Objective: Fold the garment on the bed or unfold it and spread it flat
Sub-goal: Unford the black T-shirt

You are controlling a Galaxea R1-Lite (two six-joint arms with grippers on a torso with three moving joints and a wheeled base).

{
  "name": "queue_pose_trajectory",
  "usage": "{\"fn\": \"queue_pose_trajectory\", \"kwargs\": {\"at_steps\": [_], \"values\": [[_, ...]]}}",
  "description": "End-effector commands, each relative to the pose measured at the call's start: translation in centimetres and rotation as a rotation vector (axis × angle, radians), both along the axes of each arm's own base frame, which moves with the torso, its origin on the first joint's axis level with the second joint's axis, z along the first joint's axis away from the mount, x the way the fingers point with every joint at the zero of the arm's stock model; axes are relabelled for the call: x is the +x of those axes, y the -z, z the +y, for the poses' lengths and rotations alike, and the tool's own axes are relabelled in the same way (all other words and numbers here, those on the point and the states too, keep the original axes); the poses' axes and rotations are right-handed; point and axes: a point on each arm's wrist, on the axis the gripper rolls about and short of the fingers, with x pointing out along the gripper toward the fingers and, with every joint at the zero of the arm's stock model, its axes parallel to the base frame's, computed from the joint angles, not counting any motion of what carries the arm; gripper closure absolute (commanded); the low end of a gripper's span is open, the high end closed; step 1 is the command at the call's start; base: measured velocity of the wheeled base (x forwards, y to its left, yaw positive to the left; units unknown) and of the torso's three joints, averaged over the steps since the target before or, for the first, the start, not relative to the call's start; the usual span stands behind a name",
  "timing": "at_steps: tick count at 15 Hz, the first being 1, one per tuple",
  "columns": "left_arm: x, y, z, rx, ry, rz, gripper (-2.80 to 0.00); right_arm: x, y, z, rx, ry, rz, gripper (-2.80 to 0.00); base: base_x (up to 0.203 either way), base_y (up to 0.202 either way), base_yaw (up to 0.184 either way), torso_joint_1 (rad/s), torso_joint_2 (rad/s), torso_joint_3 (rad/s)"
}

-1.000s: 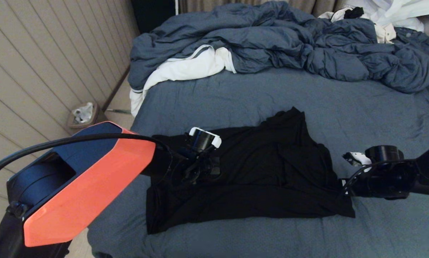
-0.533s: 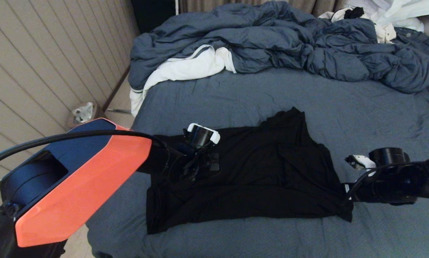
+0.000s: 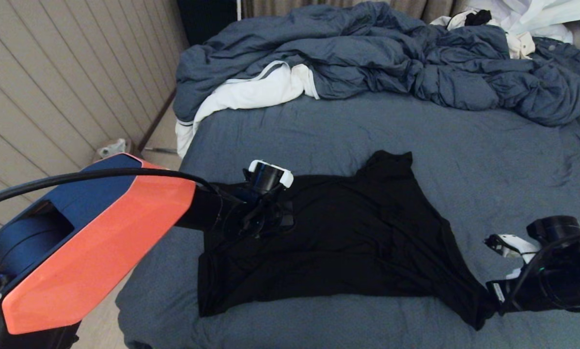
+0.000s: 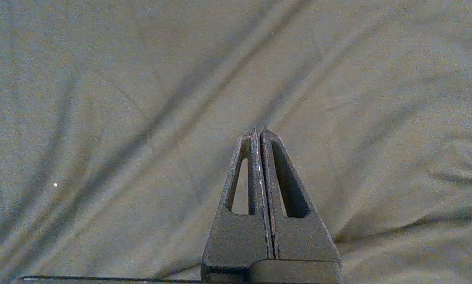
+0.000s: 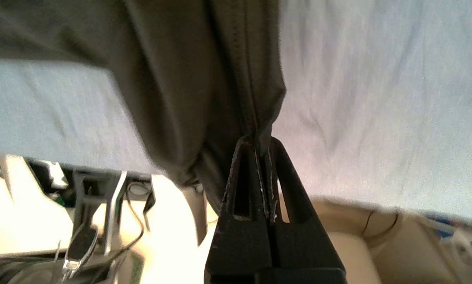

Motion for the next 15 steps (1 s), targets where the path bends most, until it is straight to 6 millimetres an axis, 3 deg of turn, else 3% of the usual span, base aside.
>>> {"fn": "queue_pose_trajectory", "kwargs": {"at_steps": [1, 9, 13, 15], "values": [[0.1, -0.2, 0.1, -0.006, -0.005, -0.005, 0.0, -0.5, -0.2, -0.5, 0.003, 0.026, -0.002, 0.0, 0.0, 0.0, 0.0, 0.0, 0.0, 0.0], [0.4, -0.5, 0.6, -0.005, -0.015, -0.011, 0.0, 1.1, 1.8, -3.5, -0.008, 0.112, 0.038, 0.0, 0.0, 0.0, 0.0, 0.0, 0.0, 0.0], [0.6, -0.9, 1.0, -0.006, -0.023, -0.016, 0.0, 3.2, 2.2, -6.0, -0.095, 0.181, -0.07, 0.0, 0.0, 0.0, 0.0, 0.0, 0.0, 0.0], [0.6, -0.8, 1.1, -0.005, -0.025, -0.015, 0.0, 3.1, 2.3, -6.0, -0.106, 0.182, -0.087, 0.0, 0.0, 0.0, 0.0, 0.0, 0.0, 0.0]]}}
